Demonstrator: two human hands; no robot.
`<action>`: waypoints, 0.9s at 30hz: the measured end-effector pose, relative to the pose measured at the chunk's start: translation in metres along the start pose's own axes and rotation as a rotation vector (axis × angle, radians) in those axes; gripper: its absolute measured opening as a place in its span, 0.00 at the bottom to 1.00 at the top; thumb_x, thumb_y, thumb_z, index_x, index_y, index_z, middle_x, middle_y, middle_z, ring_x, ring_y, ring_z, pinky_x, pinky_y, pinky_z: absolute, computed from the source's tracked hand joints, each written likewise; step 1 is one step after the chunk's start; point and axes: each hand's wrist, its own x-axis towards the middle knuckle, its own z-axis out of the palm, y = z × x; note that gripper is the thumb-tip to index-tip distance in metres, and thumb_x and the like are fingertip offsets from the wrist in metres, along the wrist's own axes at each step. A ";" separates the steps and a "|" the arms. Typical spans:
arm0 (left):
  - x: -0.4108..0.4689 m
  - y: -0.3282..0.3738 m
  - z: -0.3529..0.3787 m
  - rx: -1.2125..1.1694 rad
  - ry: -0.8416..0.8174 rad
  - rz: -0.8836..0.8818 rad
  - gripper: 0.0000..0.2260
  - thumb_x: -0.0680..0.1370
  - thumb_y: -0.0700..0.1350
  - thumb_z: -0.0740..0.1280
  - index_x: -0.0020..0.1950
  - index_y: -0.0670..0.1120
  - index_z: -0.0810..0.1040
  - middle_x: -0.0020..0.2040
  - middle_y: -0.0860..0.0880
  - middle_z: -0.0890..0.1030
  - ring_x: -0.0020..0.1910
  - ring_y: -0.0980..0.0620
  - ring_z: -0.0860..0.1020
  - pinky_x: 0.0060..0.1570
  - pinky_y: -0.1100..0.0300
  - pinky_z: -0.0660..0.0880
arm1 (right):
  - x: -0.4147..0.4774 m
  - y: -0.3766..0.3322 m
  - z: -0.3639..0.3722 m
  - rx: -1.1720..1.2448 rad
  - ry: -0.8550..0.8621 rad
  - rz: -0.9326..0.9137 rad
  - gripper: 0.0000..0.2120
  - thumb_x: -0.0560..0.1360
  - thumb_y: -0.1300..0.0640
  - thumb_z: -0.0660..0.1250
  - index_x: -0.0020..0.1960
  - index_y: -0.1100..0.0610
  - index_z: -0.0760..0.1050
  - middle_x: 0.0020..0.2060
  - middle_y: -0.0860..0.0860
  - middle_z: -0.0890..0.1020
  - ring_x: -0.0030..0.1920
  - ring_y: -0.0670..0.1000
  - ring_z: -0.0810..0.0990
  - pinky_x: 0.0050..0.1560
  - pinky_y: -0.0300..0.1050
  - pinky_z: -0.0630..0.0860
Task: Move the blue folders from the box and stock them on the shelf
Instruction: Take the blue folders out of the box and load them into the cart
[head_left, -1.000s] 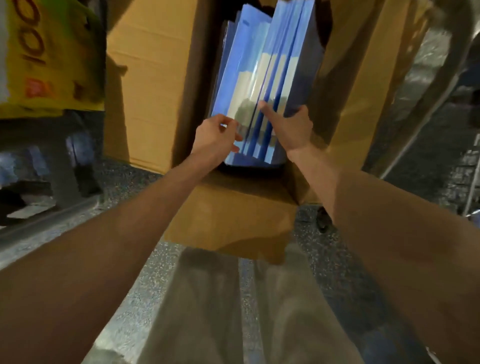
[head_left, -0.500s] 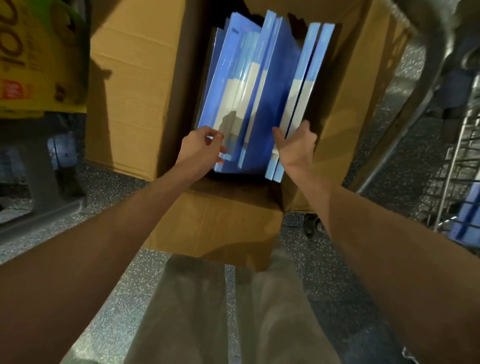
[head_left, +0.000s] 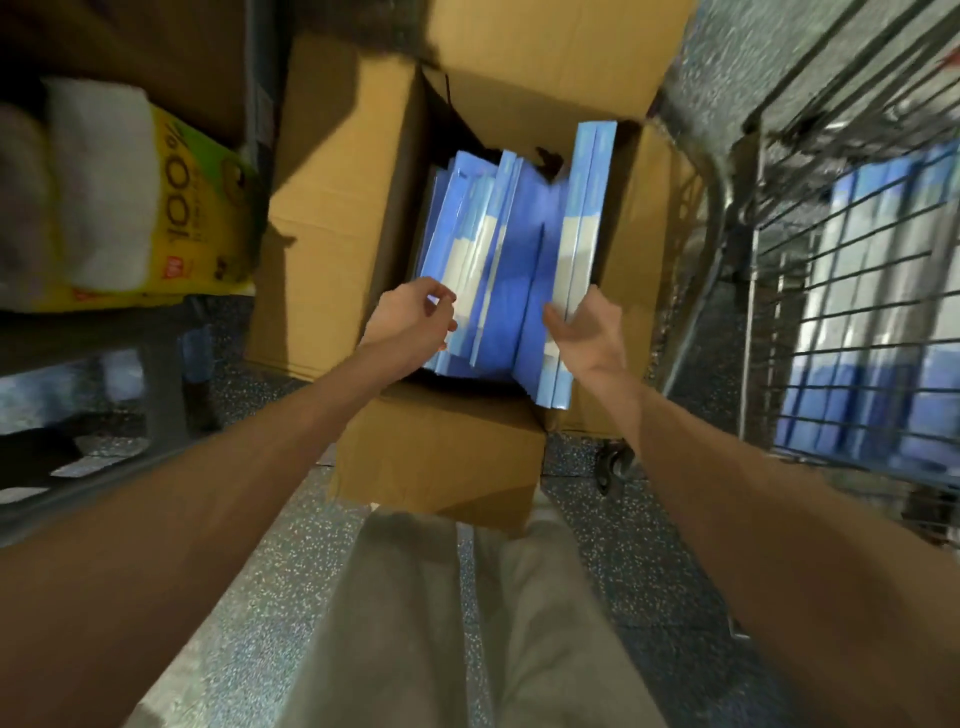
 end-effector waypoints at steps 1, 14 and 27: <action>-0.012 0.014 -0.009 0.018 0.000 0.038 0.06 0.78 0.52 0.63 0.50 0.54 0.78 0.40 0.52 0.85 0.39 0.47 0.85 0.43 0.47 0.83 | -0.011 -0.008 -0.012 0.011 -0.018 -0.022 0.11 0.79 0.53 0.66 0.55 0.60 0.73 0.42 0.49 0.76 0.38 0.46 0.75 0.29 0.33 0.67; -0.215 0.215 -0.148 0.767 0.364 0.751 0.39 0.67 0.54 0.79 0.75 0.49 0.69 0.72 0.42 0.70 0.72 0.37 0.68 0.68 0.42 0.67 | -0.193 -0.196 -0.218 -0.299 -0.268 -0.539 0.13 0.69 0.51 0.74 0.47 0.59 0.80 0.44 0.56 0.85 0.47 0.57 0.83 0.44 0.52 0.76; -0.374 0.285 -0.219 1.100 0.250 0.925 0.26 0.67 0.72 0.70 0.48 0.50 0.78 0.45 0.51 0.83 0.47 0.46 0.81 0.42 0.54 0.72 | -0.383 -0.286 -0.320 -0.747 -0.205 -0.767 0.14 0.66 0.43 0.71 0.38 0.49 0.69 0.34 0.48 0.75 0.37 0.52 0.73 0.36 0.46 0.65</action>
